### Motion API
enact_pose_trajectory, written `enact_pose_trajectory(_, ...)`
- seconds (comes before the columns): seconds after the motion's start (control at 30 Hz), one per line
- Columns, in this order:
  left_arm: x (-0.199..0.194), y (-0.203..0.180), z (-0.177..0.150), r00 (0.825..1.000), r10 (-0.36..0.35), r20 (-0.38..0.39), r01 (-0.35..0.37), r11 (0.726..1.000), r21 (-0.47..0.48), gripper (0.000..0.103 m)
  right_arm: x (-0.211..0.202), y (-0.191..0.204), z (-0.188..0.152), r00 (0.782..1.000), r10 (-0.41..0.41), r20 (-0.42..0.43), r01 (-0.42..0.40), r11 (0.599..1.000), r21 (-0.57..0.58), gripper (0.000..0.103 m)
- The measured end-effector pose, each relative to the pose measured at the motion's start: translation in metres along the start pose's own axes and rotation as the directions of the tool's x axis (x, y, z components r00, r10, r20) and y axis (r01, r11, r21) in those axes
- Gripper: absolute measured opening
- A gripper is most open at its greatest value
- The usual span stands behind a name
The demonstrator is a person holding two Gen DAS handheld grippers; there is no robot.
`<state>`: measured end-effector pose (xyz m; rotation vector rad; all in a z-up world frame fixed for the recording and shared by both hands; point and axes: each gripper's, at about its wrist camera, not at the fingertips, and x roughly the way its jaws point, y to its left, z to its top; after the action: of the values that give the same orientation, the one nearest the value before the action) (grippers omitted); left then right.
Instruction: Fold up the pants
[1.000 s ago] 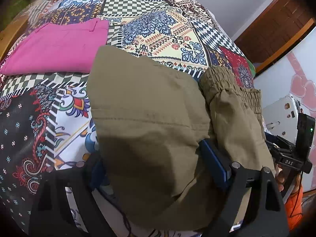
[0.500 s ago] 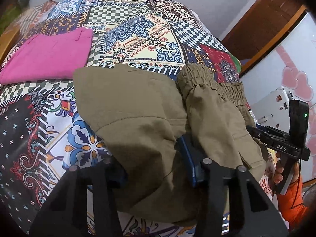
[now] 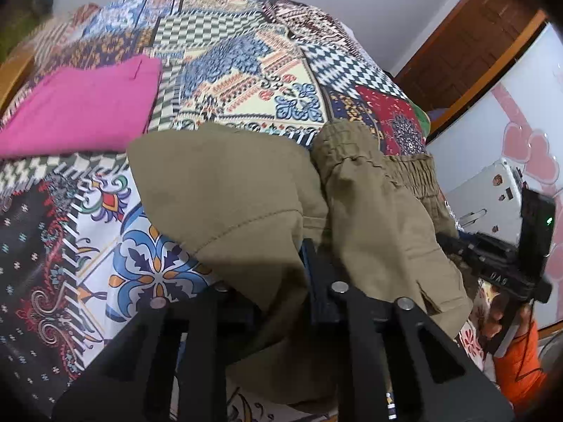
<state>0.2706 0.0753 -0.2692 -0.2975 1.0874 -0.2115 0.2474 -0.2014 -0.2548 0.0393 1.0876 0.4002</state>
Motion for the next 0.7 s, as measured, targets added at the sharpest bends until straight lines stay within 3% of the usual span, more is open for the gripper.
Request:
enact_pose_trajectory(0.1, -0.011, -0.009, -0.003, 1.000, 0.017, 0.022, -0.018, 0.999, 0.031, 0.012, -0.010, 0.004, 0.004, 1.000, -0.004, 0.017, 0.004, 1.000, -0.016, 0.014)
enact_pose_trajectory(0.2, -0.027, -0.014, -0.006, 0.999, 0.017, 0.048, -0.019, 0.999, 0.037, 0.008, -0.019, 0.008, 0.007, 1.000, 0.011, 0.025, -0.010, 1.000, -0.015, 0.013)
enact_pose_trajectory(0.47, -0.071, -0.010, -0.024, 0.995, 0.034, 0.089, -0.036, 0.999, 0.025, 0.006, -0.036, 0.032, 0.001, 0.998, 0.059, 0.031, -0.058, 0.997, -0.044, 0.012)
enact_pose_trajectory(0.67, -0.109, 0.021, -0.058, 0.994, 0.056, 0.095, -0.051, 0.997, -0.052, 0.006, -0.038, 0.069, -0.006, 0.994, 0.108, 0.014, -0.105, 0.989, -0.108, 0.013)
enact_pose_trajectory(0.7, -0.113, 0.028, -0.064, 0.994, 0.058, 0.090, -0.052, 0.996, -0.068, 0.006, -0.037, 0.076, -0.007, 0.994, 0.109, 0.007, -0.108, 0.987, -0.123, 0.018)
